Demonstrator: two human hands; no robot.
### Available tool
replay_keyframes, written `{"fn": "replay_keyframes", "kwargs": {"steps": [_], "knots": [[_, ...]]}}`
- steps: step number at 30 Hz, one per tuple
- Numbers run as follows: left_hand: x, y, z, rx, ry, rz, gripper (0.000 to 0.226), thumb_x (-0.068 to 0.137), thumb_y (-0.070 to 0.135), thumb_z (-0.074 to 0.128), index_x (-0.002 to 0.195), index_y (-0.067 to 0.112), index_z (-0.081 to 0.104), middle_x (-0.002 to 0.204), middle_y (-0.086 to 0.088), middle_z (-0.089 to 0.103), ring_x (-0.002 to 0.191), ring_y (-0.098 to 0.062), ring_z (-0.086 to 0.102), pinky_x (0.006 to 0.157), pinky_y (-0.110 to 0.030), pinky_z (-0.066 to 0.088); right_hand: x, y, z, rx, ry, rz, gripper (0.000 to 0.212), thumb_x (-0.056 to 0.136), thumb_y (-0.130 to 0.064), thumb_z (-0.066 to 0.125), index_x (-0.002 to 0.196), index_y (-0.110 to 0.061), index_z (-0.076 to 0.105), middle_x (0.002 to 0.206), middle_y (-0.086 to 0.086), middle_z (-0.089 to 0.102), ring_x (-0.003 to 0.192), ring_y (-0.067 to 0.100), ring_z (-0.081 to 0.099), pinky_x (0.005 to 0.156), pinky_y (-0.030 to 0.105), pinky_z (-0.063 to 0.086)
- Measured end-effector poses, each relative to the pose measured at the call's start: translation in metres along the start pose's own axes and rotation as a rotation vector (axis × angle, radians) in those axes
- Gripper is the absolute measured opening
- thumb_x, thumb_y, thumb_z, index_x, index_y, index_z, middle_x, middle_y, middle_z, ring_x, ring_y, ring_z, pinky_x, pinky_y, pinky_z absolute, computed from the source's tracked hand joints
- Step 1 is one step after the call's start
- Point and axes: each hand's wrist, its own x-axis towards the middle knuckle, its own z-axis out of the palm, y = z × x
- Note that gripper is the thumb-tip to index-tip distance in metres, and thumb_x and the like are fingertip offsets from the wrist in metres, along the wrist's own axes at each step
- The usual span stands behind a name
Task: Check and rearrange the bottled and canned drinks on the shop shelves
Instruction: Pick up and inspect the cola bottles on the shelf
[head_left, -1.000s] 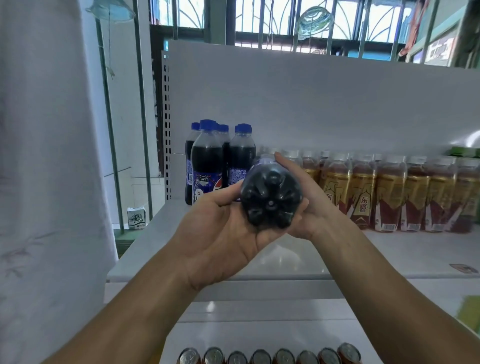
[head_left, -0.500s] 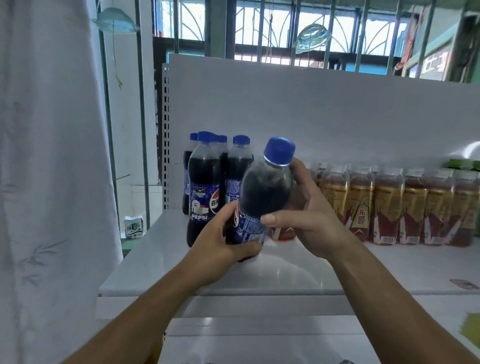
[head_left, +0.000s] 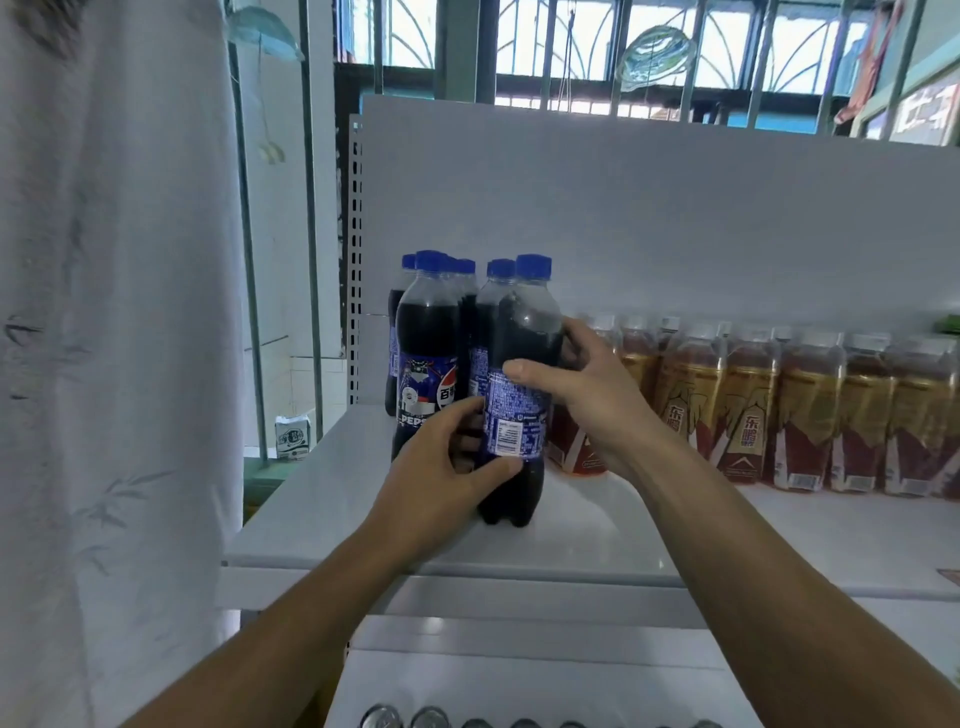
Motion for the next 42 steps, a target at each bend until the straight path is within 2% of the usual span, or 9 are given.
{"fn": "replay_keyframes", "kwargs": {"steps": [3, 6, 10, 15, 18, 22, 26, 35, 42], "knots": [[-0.002, -0.003, -0.003, 0.008, 0.003, -0.002, 0.059, 0.086, 0.027, 0.076, 0.137, 0.035, 0.049, 0.115, 0.019, 0.063, 0.099, 0.008, 0.059, 0.084, -0.012, 0.051, 0.0, 0.003, 0.002, -0.056, -0.039, 0.016, 0.068, 0.081, -0.014, 0.082, 0.135, -0.034, 0.046, 0.118, -0.013, 0.065, 0.097, -0.001, 0.066, 0.069, 0.014, 0.053], [-0.004, -0.009, -0.011, -0.01, 0.022, -0.04, 0.052, 0.085, 0.022, 0.077, 0.131, 0.032, 0.056, 0.11, 0.014, 0.067, 0.095, 0.003, 0.063, 0.088, -0.021, 0.054, -0.004, 0.012, 0.0, -0.136, -0.076, 0.073, 0.083, 0.078, -0.017, 0.085, 0.144, -0.033, 0.038, 0.128, -0.008, 0.062, 0.11, 0.006, 0.063, 0.082, 0.022, 0.051], [-0.002, -0.009, -0.033, -0.03, 0.202, -0.037, 0.019, 0.091, 0.021, 0.07, 0.105, 0.033, 0.068, 0.091, 0.01, 0.072, 0.082, 0.002, 0.066, 0.077, -0.015, 0.052, -0.006, 0.015, 0.001, -0.237, -0.063, 0.11, 0.074, 0.08, -0.026, 0.084, 0.141, -0.026, 0.044, 0.129, -0.008, 0.061, 0.111, 0.01, 0.061, 0.079, 0.021, 0.047], [0.027, -0.018, -0.068, -0.118, 0.406, -0.123, 0.015, 0.099, 0.02, 0.058, 0.112, 0.019, 0.066, 0.096, 0.003, 0.072, 0.085, -0.01, 0.069, 0.073, -0.022, 0.055, -0.004, 0.019, 0.012, -0.253, 0.047, 0.095, 0.07, 0.081, -0.027, 0.083, 0.142, -0.026, 0.047, 0.128, -0.01, 0.062, 0.11, 0.01, 0.061, 0.077, 0.018, 0.045], [0.061, -0.04, -0.08, -0.081, 0.349, -0.252, 0.028, 0.097, 0.024, 0.063, 0.124, 0.017, 0.06, 0.106, 0.002, 0.066, 0.104, -0.02, 0.064, 0.094, -0.039, 0.052, -0.007, 0.018, 0.016, -0.258, 0.067, 0.115, 0.068, 0.083, -0.028, 0.082, 0.14, -0.03, 0.046, 0.117, -0.016, 0.059, 0.099, 0.001, 0.06, 0.07, 0.013, 0.043], [0.106, -0.073, -0.084, -0.05, 0.163, -0.413, 0.062, 0.091, 0.022, 0.07, 0.145, 0.011, 0.041, 0.136, -0.011, 0.056, 0.112, -0.022, 0.053, 0.097, -0.037, 0.042, -0.02, 0.021, 0.017, -0.288, 0.084, 0.178, 0.063, 0.08, -0.028, 0.084, 0.133, -0.03, 0.05, 0.117, -0.015, 0.066, 0.1, 0.0, 0.063, 0.086, 0.026, 0.052], [0.143, -0.087, -0.083, 0.088, 0.049, -0.446, 0.082, 0.084, 0.024, 0.077, 0.149, 0.005, 0.031, 0.142, -0.017, 0.051, 0.126, -0.032, 0.053, 0.106, -0.044, 0.042, -0.035, 0.03, 0.023, -0.351, 0.121, 0.186, 0.056, 0.078, -0.032, 0.081, 0.126, -0.032, 0.051, 0.108, -0.022, 0.062, 0.093, -0.006, 0.058, 0.069, 0.01, 0.044], [0.196, -0.122, -0.08, 0.131, -0.129, -0.283, 0.024, 0.089, 0.031, 0.069, 0.102, 0.011, 0.065, 0.101, -0.014, 0.071, 0.097, -0.028, 0.067, 0.099, -0.042, 0.05, -0.048, 0.051, 0.036, -0.345, 0.249, 0.186, 0.03, 0.082, -0.026, 0.079, 0.104, -0.038, 0.063, 0.103, -0.025, 0.064, 0.075, -0.025, 0.058, 0.066, 0.008, 0.039], [0.177, -0.117, -0.094, 0.065, -0.12, -0.247, 0.034, 0.088, 0.029, 0.073, 0.116, 0.01, 0.065, 0.108, -0.01, 0.072, 0.099, -0.025, 0.067, 0.101, -0.044, 0.05, -0.049, 0.05, 0.039, -0.385, 0.24, 0.126, 0.032, 0.084, -0.022, 0.078, 0.095, -0.045, 0.059, 0.091, -0.032, 0.065, 0.075, -0.027, 0.056, 0.06, -0.003, 0.039]]}}
